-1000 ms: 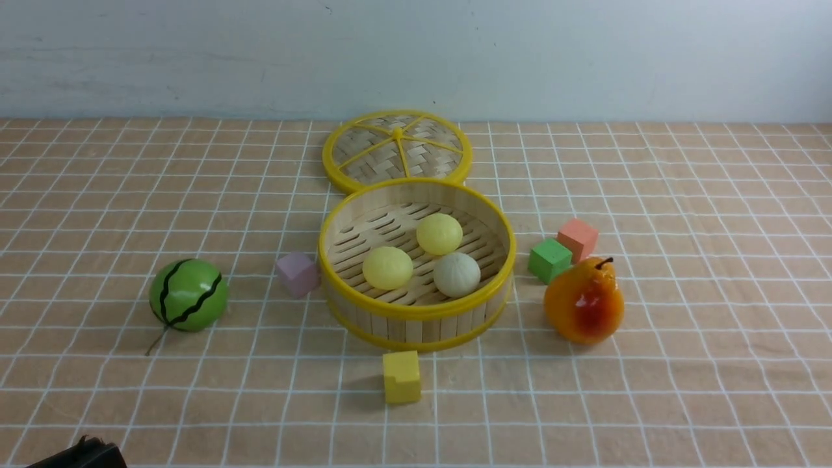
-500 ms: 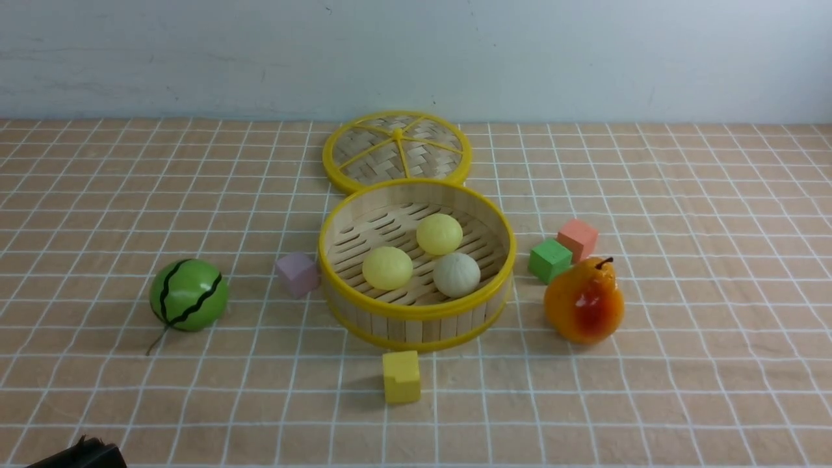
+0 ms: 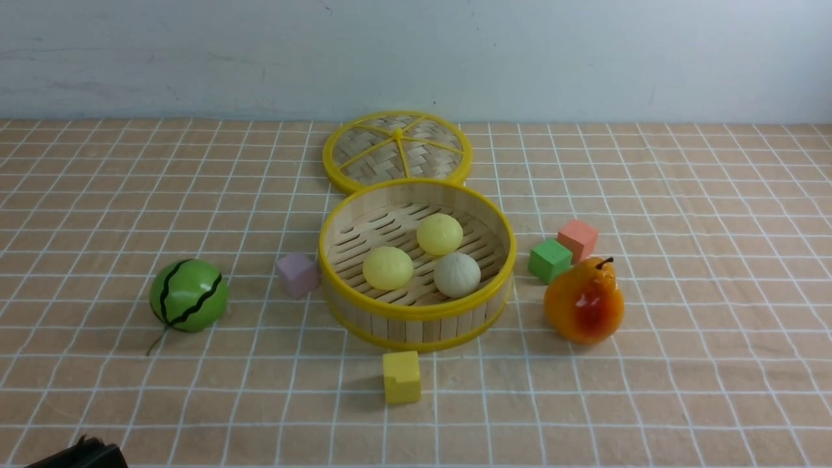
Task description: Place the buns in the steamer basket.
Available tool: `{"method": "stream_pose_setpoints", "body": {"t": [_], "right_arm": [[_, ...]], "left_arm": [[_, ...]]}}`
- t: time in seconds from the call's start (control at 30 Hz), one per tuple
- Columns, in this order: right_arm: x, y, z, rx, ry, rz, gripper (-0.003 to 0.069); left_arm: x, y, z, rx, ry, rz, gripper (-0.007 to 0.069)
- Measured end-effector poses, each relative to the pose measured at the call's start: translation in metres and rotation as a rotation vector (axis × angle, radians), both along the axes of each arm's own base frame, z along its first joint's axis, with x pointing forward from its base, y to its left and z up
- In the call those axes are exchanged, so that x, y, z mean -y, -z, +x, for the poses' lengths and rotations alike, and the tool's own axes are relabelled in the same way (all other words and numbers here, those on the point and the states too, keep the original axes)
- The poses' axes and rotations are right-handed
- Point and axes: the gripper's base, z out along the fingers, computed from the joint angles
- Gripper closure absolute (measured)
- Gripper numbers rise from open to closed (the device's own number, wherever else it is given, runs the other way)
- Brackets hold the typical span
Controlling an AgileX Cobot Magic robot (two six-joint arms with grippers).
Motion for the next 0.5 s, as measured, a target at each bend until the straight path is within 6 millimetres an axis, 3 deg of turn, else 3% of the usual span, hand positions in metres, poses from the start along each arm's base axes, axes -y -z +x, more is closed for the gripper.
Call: {"method": "stream_pose_setpoints", "body": {"t": [0.5], "right_arm": [[0.0, 0.0, 0.0, 0.0, 0.0, -0.001, 0.0633]], "left_arm": [[0.0, 0.0, 0.0, 0.0, 0.0, 0.0, 0.048]]}}
